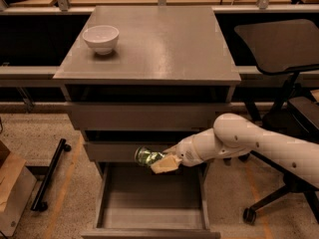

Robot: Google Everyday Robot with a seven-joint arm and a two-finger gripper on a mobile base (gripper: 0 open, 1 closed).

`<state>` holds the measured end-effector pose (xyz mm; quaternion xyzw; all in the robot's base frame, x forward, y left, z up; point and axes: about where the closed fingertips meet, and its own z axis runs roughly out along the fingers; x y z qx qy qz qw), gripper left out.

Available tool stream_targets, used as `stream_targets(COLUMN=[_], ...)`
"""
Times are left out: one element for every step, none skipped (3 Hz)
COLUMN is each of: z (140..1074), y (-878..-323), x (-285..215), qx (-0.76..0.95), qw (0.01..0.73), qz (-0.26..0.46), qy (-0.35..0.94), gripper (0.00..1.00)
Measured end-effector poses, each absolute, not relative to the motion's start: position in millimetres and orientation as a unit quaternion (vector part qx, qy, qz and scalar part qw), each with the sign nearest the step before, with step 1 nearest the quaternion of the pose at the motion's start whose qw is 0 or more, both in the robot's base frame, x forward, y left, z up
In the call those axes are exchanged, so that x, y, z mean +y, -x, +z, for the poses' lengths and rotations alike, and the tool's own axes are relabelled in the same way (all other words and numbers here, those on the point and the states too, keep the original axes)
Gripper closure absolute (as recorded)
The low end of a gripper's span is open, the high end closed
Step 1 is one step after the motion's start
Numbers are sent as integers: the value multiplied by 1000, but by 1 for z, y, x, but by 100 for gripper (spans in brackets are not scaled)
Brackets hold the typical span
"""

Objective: Place green can into bottom drawer

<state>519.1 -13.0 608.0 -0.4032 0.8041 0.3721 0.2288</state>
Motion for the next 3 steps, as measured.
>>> stream_targets(z=[516, 514, 475], y=[-510, -508, -506], x=[8, 9, 26], qx=[799, 802, 807], qw=[200, 198, 186], qz=[424, 420, 414], qy=[378, 375, 378], gripper=[100, 100, 100])
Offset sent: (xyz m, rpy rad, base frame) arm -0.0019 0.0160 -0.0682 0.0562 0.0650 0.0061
